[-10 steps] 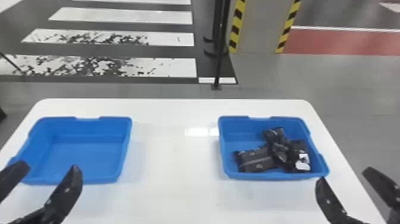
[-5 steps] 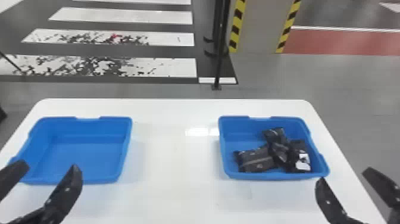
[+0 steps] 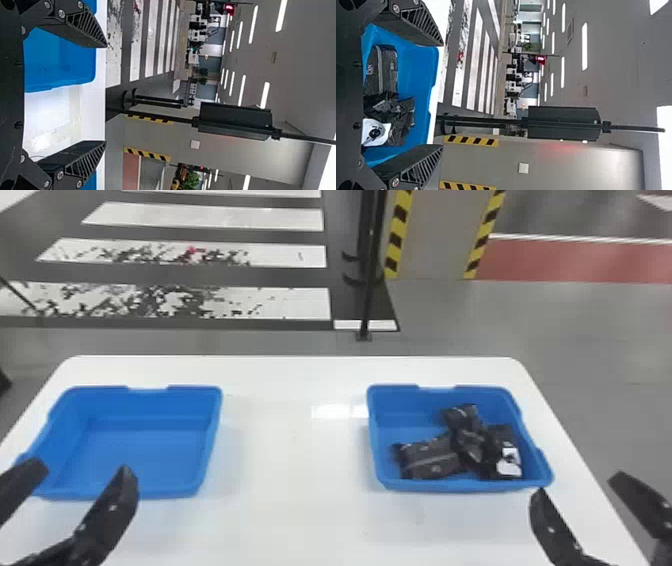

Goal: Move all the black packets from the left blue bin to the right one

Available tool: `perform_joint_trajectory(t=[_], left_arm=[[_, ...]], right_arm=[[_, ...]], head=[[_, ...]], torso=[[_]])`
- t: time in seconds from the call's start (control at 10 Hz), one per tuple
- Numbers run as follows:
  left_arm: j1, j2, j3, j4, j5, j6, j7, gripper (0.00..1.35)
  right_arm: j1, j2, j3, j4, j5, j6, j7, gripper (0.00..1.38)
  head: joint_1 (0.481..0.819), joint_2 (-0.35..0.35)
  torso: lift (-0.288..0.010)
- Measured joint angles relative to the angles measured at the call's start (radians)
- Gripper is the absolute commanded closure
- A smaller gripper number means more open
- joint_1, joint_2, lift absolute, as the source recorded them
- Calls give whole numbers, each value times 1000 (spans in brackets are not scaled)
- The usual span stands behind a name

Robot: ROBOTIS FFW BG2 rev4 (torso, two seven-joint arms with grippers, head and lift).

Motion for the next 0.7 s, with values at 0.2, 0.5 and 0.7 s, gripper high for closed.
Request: perform_joint_trajectory(t=[0.2, 0.5, 0.7], left_arm=[[0, 0, 0, 0, 0, -1, 0, 185], [0, -1, 0, 0, -2, -2, 0, 185], [0, -2, 0, 0, -2, -1, 0, 185]], right_arm=[[1, 0, 0, -2, 0, -1, 0, 114], [1, 0, 0, -2, 2, 0, 0, 114], [1, 0, 0, -2, 2, 0, 0, 114]], head=[[695, -63], [695, -62], [695, -62]], torso=[[-121], [-121], [-121]])
